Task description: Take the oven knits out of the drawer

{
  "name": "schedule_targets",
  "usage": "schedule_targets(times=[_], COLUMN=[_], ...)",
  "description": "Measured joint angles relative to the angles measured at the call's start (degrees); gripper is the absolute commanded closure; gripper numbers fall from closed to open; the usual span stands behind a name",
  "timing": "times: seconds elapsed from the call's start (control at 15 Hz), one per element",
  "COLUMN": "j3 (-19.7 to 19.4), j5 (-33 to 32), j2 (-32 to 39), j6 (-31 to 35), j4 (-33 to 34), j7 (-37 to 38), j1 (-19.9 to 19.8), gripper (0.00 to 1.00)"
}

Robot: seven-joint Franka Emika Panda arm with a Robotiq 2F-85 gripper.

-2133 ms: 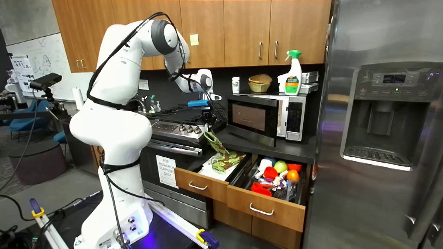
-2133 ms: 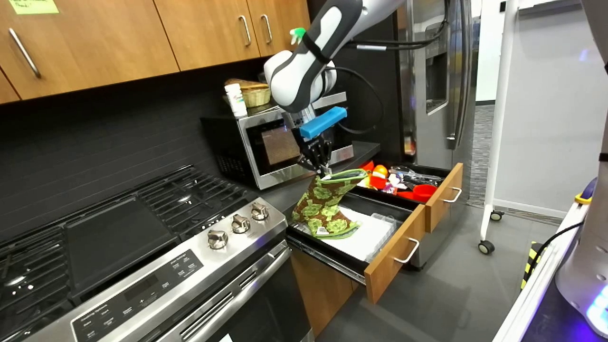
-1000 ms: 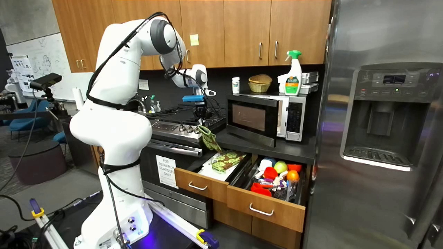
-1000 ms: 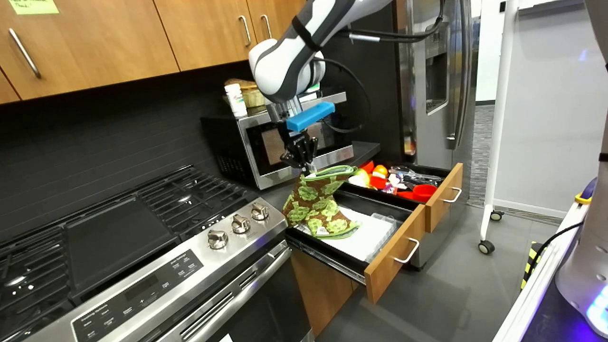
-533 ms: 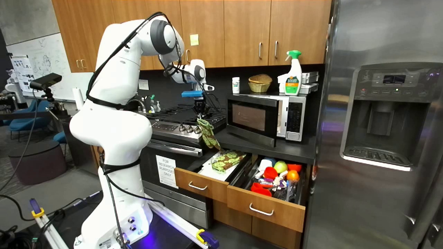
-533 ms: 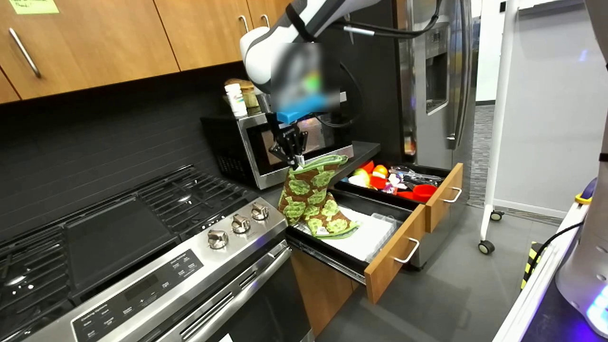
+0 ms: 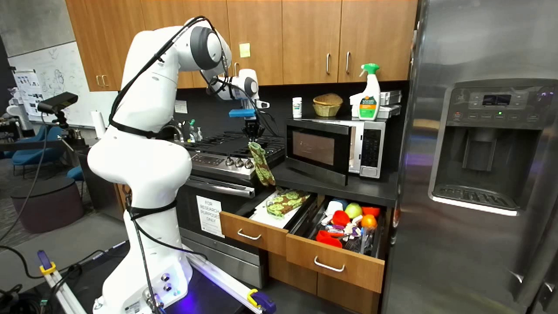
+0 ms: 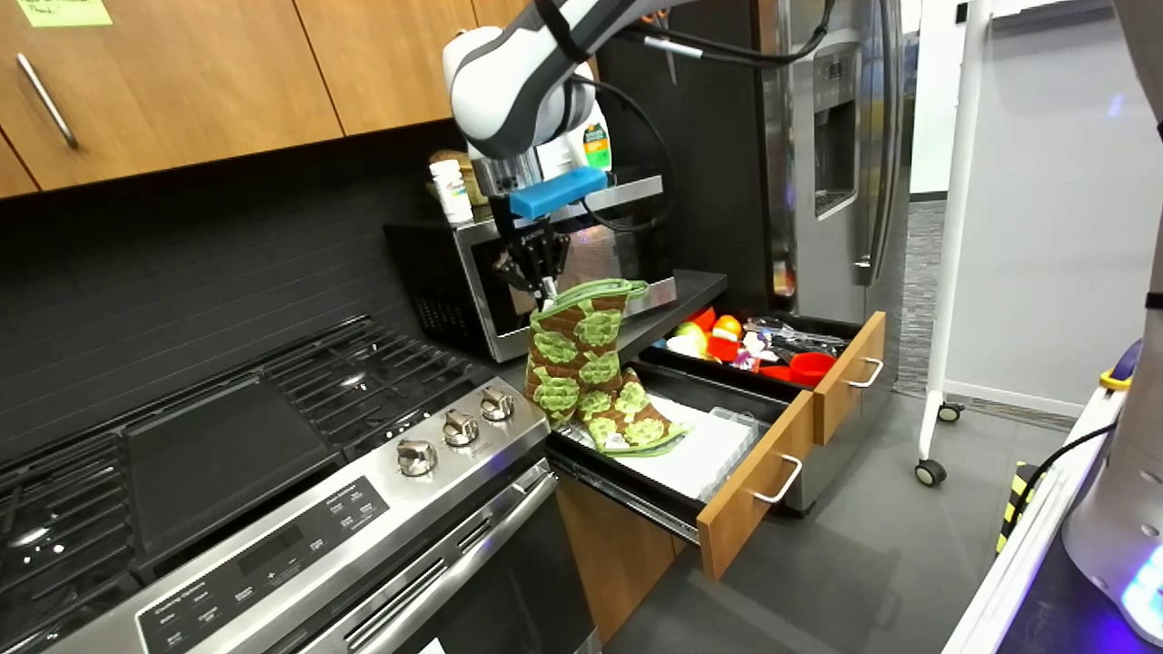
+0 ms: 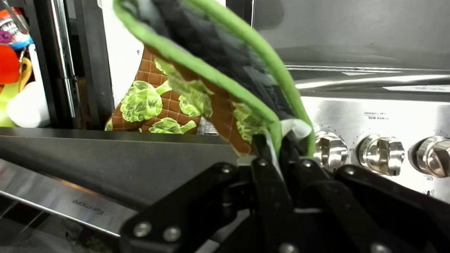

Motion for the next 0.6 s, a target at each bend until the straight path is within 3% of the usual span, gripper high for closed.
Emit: schedule_targets(times=[0.6], j3=[0.11], j5=[0.0], j2=[0.73], j6=[-0.05], j4=[3.62], j7=[0.03], j1=[0.36], gripper=[0.97])
